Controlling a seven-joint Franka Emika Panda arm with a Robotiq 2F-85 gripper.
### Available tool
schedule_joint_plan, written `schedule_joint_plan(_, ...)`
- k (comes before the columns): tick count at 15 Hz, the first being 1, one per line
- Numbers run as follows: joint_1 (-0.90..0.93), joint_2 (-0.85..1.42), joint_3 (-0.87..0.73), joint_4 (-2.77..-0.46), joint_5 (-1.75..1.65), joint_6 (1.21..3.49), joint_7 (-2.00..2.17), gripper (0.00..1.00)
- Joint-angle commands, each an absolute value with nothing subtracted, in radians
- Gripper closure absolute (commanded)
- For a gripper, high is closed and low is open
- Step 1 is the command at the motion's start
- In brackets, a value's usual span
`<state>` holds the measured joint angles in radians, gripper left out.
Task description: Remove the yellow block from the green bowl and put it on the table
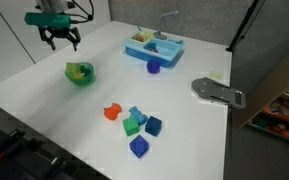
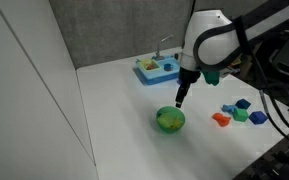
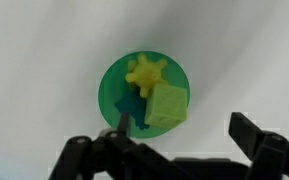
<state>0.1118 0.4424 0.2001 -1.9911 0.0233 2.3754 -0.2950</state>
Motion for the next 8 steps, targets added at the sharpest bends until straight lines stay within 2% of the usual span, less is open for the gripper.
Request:
schedule_joint_plan(1, 0.097, 0.465, 0.221, -2.026, 0.060, 2.435, -0.326, 0.00)
schedule_joint_plan(8, 0.140, 0.534, 0.205, -2.032, 0.033, 2.524, -0.223, 0.00)
